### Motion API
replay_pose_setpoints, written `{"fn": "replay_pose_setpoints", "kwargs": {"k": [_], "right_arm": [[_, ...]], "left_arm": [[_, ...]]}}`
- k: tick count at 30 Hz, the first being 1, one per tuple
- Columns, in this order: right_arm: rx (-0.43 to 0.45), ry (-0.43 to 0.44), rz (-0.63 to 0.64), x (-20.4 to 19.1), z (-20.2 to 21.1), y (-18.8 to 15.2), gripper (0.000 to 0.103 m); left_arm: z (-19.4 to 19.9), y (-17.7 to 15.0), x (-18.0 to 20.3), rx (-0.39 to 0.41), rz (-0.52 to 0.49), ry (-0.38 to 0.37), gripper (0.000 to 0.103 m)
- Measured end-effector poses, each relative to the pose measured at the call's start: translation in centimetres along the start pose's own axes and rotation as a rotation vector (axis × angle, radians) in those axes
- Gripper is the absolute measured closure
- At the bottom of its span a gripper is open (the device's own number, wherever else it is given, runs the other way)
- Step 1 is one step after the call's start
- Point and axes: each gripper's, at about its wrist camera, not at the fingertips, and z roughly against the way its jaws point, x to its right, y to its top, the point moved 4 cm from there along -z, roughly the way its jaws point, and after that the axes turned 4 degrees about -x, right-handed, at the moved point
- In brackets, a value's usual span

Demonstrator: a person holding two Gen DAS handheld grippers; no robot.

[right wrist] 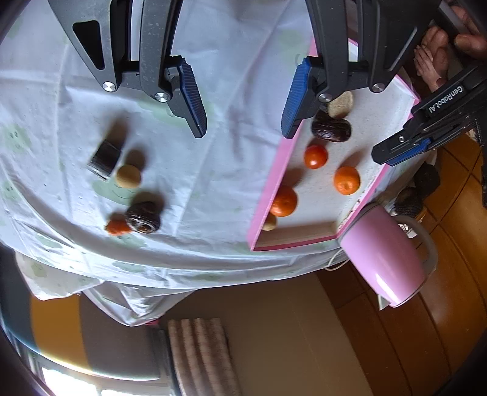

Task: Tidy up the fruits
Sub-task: 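Carry the dark mushroom into the tray and open the right gripper, then grasp the bark-covered root slice with the right gripper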

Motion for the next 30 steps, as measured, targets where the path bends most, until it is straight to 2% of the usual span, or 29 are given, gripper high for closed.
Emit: {"fn": "replay_pose_setpoints", "kwargs": {"k": [5, 15, 21, 30], "right_arm": [[0.022, -0.053, -0.016, 1.7, 0.7, -0.5, 0.051], [0.059, -0.168, -0.113, 6.5, 2.2, -1.2, 0.040], [0.054, -0.210, -0.168, 9.1, 2.3, -1.6, 0.040], [0.044, -0.241, -0.068, 9.6, -0.5, 1.1, 0.040]], "left_arm": [[-0.2, -0.1, 1.3, -0.009, -0.031, -0.008, 0.070], [-1.0, -0.3, 4.3, -0.035, -0.100, -0.050, 0.070], [-1.4, -1.2, 6.0, -0.058, -0.137, -0.095, 0.070], [-1.2, -1.5, 7.3, -0.059, -0.178, -0.149, 0.070]]}}
